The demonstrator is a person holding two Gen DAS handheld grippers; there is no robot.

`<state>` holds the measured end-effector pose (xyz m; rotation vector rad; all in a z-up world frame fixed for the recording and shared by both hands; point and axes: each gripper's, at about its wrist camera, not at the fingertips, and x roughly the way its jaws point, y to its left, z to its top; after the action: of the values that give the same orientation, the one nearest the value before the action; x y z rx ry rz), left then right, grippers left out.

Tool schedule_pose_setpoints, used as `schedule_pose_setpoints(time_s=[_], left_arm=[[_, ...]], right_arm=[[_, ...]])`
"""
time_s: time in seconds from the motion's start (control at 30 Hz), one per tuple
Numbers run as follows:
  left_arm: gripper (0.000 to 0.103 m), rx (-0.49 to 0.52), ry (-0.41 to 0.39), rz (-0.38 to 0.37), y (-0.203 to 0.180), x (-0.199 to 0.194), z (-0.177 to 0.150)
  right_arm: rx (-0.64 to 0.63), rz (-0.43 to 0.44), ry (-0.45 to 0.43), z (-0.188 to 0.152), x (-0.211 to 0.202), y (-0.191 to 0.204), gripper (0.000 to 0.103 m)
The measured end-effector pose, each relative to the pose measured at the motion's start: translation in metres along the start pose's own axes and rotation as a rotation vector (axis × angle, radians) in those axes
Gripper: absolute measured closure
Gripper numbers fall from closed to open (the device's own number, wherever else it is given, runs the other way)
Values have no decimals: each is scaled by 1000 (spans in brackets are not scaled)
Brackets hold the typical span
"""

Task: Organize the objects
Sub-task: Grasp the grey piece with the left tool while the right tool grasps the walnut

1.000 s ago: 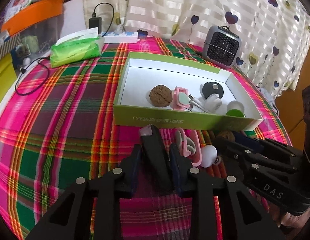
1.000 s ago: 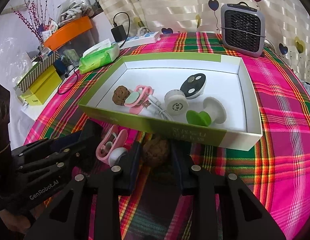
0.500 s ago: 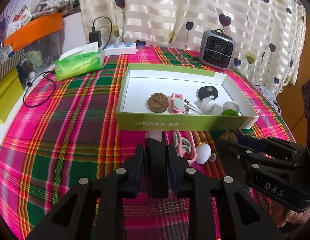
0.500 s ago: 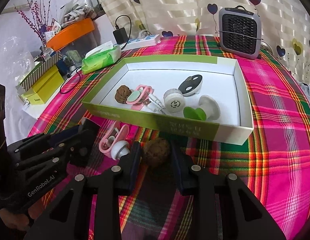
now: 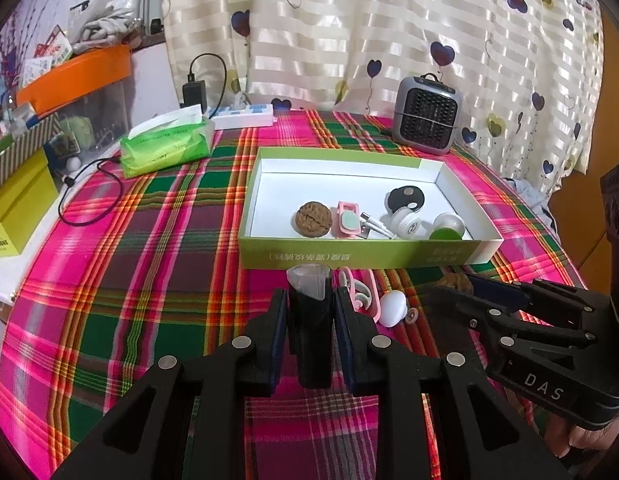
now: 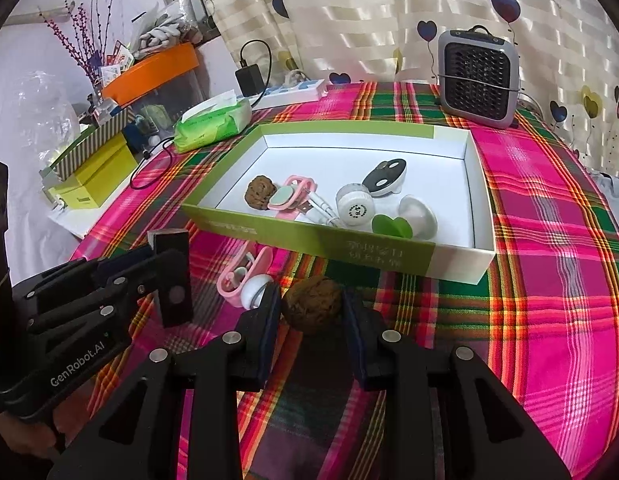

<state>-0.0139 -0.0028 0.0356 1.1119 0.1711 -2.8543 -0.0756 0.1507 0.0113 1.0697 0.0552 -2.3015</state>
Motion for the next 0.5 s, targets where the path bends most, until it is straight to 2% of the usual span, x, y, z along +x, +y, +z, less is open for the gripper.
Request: schedule_pose_setpoints(time_s=[0.5], left_arm=[[82,12,-48,-11,-6,-23,0]], right_arm=[[-27,1,-53,-2,-26,11,71]])
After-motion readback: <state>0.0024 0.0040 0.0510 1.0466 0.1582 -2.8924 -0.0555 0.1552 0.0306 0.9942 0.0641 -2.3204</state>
